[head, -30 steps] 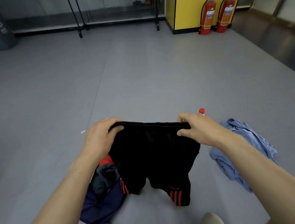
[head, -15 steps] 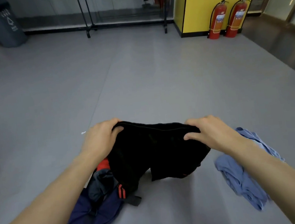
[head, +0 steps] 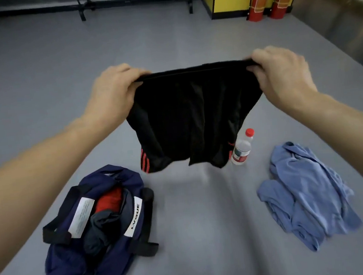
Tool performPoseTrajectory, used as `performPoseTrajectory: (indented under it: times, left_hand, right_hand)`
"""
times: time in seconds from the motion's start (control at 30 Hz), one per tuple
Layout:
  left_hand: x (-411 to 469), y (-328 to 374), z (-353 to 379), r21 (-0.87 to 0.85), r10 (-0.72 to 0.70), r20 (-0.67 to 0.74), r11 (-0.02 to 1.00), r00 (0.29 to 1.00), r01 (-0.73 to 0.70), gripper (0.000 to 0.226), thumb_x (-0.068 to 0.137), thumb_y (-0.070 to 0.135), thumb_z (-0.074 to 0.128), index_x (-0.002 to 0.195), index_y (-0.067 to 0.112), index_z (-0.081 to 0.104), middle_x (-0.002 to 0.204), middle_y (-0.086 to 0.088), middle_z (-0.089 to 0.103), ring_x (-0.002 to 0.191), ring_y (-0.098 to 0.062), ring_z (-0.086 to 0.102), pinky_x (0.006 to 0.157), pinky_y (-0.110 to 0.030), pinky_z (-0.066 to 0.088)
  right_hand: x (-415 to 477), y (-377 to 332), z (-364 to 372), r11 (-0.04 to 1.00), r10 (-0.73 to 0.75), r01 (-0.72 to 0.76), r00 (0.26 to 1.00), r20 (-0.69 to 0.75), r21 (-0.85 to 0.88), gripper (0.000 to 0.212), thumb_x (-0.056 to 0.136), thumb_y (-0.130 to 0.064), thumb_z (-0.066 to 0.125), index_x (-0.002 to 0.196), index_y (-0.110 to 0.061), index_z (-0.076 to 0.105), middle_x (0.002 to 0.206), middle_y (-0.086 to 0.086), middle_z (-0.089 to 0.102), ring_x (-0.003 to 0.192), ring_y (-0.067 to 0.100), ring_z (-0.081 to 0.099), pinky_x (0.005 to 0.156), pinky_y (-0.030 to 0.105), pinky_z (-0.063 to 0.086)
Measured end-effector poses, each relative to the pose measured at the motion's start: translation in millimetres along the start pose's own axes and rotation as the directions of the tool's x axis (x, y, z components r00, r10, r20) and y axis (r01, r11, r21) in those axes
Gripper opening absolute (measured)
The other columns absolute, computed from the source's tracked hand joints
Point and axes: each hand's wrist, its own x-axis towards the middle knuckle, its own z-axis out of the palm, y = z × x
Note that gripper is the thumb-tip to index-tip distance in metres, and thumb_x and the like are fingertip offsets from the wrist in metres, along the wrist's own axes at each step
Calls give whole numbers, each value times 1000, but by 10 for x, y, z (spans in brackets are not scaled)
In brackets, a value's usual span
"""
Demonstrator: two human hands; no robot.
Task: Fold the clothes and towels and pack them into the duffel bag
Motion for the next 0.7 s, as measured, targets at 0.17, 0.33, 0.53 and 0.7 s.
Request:
performPoseTrajectory:
  times: [0.17,0.33,0.53,0.7]
  left_hand:
    - [-679,61,383,-12,123,-12,992,992,-123,41,94,10,47,127,19,68,103,-9,67,84,-33,54,73,-39,42]
    - [-1830,169,1184,-39,94,227,995,969,-87,47,88,9,54,132,22,66,108,-2,64,86,-27,58,73,-43,50]
    - [-3255,282,2284,62,14,623,996,782,-67,88,49,-2,84,131,23,66,110,0,67,77,-24,59,63,-36,55]
    - [-4105,459,2573,123,-72,818,991,571,-52,103,30,-2,88,129,22,68,131,-9,64,85,-27,63,63,-36,58]
  right_hand:
    - [-686,68,160,998,-18,18,1000,4,52,21,98,-19,56,117,-23,66,98,7,65,92,37,58,70,42,49]
    - [-1922,101,988,987,44,-72,981,187,146,20,94,-20,66,114,-20,71,105,2,72,93,34,66,68,45,57]
    - [-3502,-3,2167,973,113,-198,857,504,120,34,79,-13,79,112,-21,73,105,-3,71,90,25,69,55,38,58]
    - [-4575,-240,2506,971,107,-217,766,634,98,27,87,-26,66,113,-25,74,117,-2,68,98,24,67,63,38,60]
